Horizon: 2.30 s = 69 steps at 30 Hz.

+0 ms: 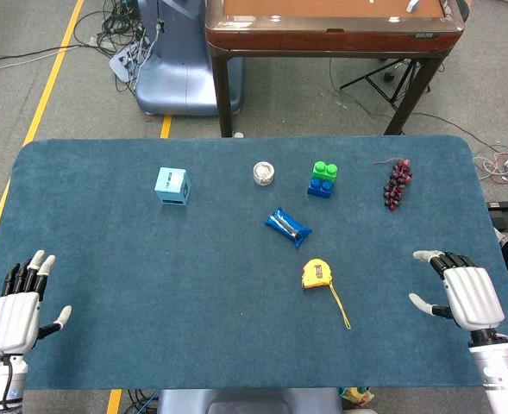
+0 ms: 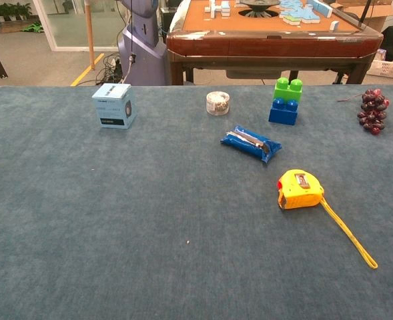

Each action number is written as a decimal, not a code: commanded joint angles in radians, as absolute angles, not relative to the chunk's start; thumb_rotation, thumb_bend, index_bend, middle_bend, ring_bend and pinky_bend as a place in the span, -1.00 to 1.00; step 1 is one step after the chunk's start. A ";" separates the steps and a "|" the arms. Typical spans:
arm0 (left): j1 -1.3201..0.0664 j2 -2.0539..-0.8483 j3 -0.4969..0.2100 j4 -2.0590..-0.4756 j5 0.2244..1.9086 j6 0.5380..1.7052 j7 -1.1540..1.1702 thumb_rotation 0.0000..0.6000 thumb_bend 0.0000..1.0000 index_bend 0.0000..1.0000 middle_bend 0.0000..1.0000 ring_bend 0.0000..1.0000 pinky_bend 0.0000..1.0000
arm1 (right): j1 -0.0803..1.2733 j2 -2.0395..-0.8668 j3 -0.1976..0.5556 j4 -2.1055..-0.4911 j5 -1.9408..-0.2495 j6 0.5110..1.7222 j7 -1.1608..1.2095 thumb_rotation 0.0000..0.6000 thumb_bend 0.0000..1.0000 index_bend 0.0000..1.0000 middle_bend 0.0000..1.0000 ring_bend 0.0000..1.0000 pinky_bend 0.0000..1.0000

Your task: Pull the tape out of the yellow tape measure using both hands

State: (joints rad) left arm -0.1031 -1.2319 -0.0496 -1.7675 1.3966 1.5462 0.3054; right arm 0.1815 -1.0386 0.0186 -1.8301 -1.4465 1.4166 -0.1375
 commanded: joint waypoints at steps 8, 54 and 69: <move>-0.094 -1.235 -0.051 -1.761 1.404 1.545 0.284 1.00 -0.52 -0.95 -1.00 -1.00 -1.00 | 0.229 -1.062 0.040 -1.868 -1.447 1.338 -0.190 1.00 -0.52 -0.38 -0.28 -0.36 -0.34; -0.033 -1.214 -0.056 -1.779 1.399 1.569 0.251 1.00 -0.52 -0.96 -1.00 -1.00 -1.00 | 0.626 -1.459 0.085 -1.508 -1.104 0.858 -0.489 1.00 -0.55 -0.46 -0.42 -0.44 -0.34; -0.032 -1.217 -0.064 -1.779 1.389 1.558 0.241 1.00 -0.52 -0.97 -1.00 -1.00 -1.00 | 0.675 -1.492 0.081 -1.470 -1.059 0.825 -0.500 1.00 -0.28 -0.44 -0.33 -0.43 -0.34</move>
State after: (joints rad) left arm -0.0313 -1.2167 -0.0633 -1.7788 1.3901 1.5587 0.2417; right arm 0.6730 -1.4902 0.0809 -1.4712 -1.0616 0.8278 -0.5017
